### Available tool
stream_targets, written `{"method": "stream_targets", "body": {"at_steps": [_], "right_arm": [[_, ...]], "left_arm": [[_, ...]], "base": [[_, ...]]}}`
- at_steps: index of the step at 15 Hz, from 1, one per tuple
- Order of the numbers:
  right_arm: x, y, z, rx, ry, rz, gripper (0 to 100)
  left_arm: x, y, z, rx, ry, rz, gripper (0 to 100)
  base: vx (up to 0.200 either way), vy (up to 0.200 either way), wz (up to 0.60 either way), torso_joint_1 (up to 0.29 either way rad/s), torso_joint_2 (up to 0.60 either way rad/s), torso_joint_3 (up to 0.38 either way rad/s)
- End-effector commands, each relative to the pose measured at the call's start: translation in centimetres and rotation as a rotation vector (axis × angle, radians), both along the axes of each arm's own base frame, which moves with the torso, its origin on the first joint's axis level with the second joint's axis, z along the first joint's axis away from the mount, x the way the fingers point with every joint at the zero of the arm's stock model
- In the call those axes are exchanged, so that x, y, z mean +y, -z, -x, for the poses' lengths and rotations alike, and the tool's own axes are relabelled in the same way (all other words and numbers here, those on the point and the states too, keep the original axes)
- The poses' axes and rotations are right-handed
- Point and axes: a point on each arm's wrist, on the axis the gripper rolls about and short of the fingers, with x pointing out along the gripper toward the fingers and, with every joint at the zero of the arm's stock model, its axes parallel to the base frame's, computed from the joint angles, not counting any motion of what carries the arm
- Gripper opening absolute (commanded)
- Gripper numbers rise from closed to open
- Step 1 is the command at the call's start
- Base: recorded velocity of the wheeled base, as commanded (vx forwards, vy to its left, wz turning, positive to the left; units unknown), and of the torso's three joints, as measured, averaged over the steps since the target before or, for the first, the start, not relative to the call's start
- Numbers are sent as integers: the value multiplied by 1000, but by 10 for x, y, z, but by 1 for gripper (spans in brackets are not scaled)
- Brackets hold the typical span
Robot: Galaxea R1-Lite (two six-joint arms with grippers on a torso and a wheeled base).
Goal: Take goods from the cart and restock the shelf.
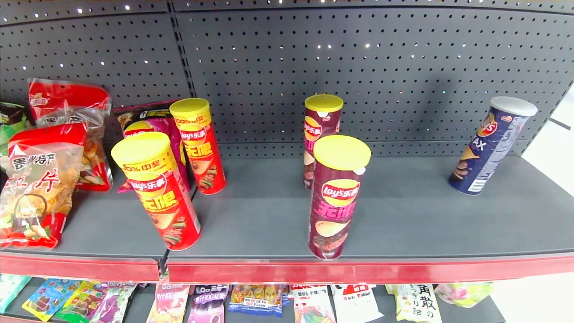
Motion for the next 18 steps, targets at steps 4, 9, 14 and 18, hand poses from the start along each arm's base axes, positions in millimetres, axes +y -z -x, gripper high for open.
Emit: {"method": "stream_targets", "body": {"at_steps": [4,9,14,18], "right_arm": [[0,0,0,3,4,2,100],[0,0,0,3,6,4,100],[0,0,0,3,6,4,100],[0,0,0,3,4,5,100]], "left_arm": [[0,3,-3,-30,-1,33,100],[-1,3,-6,-80,33,7,100],[-2,9,-6,-24,107,0,100],[-2,9,-6,-26,84,7,100]], "base": [[0,0,0,0,0,0],[0,0,0,0,0,0],[0,0,0,0,0,0],[0,0,0,0,0,0]]}}
